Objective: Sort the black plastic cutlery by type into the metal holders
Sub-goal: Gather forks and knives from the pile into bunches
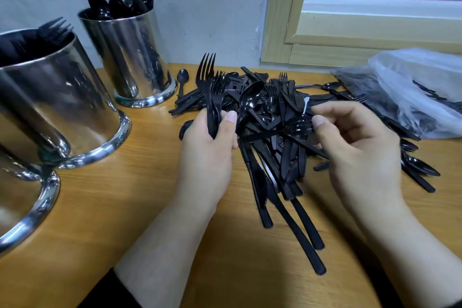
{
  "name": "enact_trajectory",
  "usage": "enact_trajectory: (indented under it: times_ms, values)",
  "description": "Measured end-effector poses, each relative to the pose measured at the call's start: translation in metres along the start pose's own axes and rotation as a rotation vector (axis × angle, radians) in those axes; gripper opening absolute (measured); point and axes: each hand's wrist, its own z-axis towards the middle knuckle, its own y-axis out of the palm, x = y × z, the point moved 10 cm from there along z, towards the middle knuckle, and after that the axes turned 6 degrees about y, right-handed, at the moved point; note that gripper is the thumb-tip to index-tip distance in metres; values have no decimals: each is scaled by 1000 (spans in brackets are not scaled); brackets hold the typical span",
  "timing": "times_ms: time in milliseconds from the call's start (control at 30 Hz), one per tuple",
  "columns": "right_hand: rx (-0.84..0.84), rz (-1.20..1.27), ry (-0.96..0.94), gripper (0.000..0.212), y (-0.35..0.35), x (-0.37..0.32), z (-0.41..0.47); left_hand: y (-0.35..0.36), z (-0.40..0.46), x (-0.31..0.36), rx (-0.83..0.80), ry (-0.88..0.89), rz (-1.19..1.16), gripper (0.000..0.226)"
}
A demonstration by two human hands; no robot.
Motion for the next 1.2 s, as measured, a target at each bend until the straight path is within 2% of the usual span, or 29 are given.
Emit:
enact_trajectory:
  times_ms: [133,200,267,367,467,533,600,700,767,833,967,1133,1200]
  values:
    - [29,166,111,20,-4,10,0,-5,2,11,37,100,132,18]
    - [-17,242,183,20,3,19,1,-5,2,13,28,125,190,17]
    - [-60,341,261,19,12,25,0,1,2,12,-37,131,245,17]
    - [-42,523,359,12,16,34,-3,20,-3,5,-210,82,282,18]
    - [-42,556,371,12,16,36,-3,33,-10,2,-340,74,324,23]
    - [-55,481,334,17,14,32,-2,40,-14,0,-408,40,259,30]
    - [-37,282,241,16,7,21,0,45,-17,-3,-458,5,217,34]
    - [0,51,88,15,-1,2,-1,47,-19,-6,-478,-20,228,25]
    - [1,-7,40,17,-1,-1,-2,45,-17,-8,-442,-41,179,21]
    - [-2,-54,43,17,-1,5,-2,42,-16,-11,-393,-79,101,27]
    - [-89,-226,45,15,-12,21,4,42,-19,-9,-298,-145,-53,24]
    - [13,-432,48,11,-84,41,22,61,-25,-3,-213,-193,-153,23]
    - [-37,-558,73,17,-102,53,25,79,-28,2,-202,-201,-199,24]
